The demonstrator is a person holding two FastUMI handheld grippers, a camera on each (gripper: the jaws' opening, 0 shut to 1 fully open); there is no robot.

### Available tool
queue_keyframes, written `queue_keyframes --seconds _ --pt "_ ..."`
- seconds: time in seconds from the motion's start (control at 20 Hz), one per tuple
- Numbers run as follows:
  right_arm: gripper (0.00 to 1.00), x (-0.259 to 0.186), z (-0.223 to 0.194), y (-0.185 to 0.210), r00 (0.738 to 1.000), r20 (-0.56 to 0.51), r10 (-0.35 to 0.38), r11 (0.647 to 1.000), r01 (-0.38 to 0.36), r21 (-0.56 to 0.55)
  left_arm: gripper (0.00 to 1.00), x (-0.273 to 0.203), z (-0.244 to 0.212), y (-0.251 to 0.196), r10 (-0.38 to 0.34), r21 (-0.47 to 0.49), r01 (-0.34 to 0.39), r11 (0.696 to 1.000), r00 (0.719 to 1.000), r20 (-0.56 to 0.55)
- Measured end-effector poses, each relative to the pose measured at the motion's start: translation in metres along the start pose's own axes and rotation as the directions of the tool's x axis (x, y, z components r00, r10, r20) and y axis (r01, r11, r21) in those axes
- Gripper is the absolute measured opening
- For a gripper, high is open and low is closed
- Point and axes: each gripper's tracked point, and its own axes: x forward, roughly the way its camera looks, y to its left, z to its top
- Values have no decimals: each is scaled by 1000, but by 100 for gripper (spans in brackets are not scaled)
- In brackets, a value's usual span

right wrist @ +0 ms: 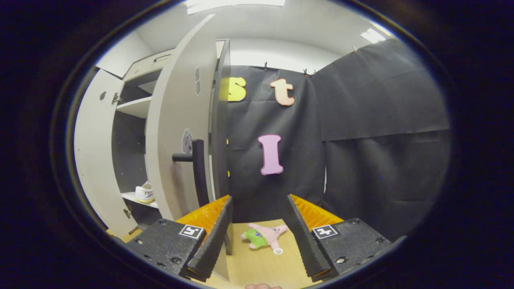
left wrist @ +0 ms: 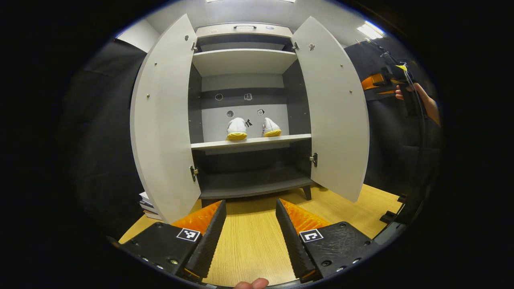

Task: Grab one shoe with the right hand and put it into the shoe cabinet, grab the other shoe with the left hand and put it into the shoe cabinet; then close the right door with the right hand and the left door with the left hand.

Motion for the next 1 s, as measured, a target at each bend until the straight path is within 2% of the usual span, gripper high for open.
queue_keyframes --seconds 0.1,0.25,0.35,0.45,0.6,1.0 --pt "84 6 4 -2 1000 16 2 1000 -2 -4 72 0 -3 0 1 7 -1 1000 1000 -12" --pt "85 18 8 -4 1000 17 -15 999 15 -36 74 1 -2 1 0 18 0 1000 1000 -11" --pt "84 19 8 -2 1000 14 -15 1000 15 -16 75 1 1 2 3 22 -3 1000 1000 -3" --pt "83 19 7 4 1000 10 15 1000 -15 19 75 2 0 1 0 16 0 1000 1000 -4" --pt "82 15 6 13 1000 18 7 1000 -8 3 75 0 -1 1 -3 13 3 1000 1000 -6" --pt "81 7 3 73 995 20 102 995 -102 -7 74 -4 -3 11 4 12 -4 1000 1000 -5"
